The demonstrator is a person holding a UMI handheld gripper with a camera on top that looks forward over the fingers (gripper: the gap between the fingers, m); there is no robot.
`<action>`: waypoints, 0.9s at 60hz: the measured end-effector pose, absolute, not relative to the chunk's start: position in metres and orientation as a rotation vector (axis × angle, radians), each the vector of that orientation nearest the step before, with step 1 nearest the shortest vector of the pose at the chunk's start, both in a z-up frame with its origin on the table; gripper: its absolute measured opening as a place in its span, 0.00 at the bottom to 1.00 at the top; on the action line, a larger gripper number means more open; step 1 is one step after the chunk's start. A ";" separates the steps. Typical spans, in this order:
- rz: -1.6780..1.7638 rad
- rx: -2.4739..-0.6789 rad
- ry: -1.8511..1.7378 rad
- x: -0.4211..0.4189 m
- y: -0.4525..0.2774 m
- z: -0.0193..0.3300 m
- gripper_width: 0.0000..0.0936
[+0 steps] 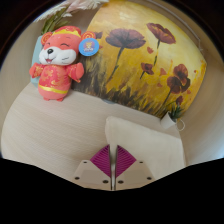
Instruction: Fold towel
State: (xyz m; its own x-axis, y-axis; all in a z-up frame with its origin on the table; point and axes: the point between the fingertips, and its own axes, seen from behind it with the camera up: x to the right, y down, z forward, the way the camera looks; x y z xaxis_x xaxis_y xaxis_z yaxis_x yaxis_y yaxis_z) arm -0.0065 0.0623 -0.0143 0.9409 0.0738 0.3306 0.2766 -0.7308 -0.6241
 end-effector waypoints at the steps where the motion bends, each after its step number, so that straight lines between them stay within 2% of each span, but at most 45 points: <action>1: -0.370 -2.383 -0.261 -0.008 0.061 -0.013 0.03; 6: -0.198 -2.380 -0.244 -0.036 0.062 -0.002 0.03; 11: -0.149 -2.313 -0.236 -0.036 0.066 0.038 0.03; 19: -0.160 -2.227 -0.133 0.023 0.071 0.103 0.03; 24: -0.232 -2.209 -0.062 0.083 0.067 0.122 0.04; 28: -0.261 -2.208 -0.031 0.134 0.064 0.120 0.04; 34: -0.243 -2.264 0.048 0.189 0.051 0.086 0.07; 41: -0.262 -2.344 0.130 0.232 0.026 0.034 0.16; 48: -0.345 -2.336 0.123 0.251 0.009 0.029 0.45; 54: -0.309 -2.300 0.131 0.245 0.006 0.046 0.65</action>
State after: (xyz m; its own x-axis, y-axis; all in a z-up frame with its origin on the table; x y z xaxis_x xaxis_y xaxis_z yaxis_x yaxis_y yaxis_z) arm 0.2450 0.0059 0.0461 0.9649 -0.1905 0.1807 0.0033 -0.6793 -0.7339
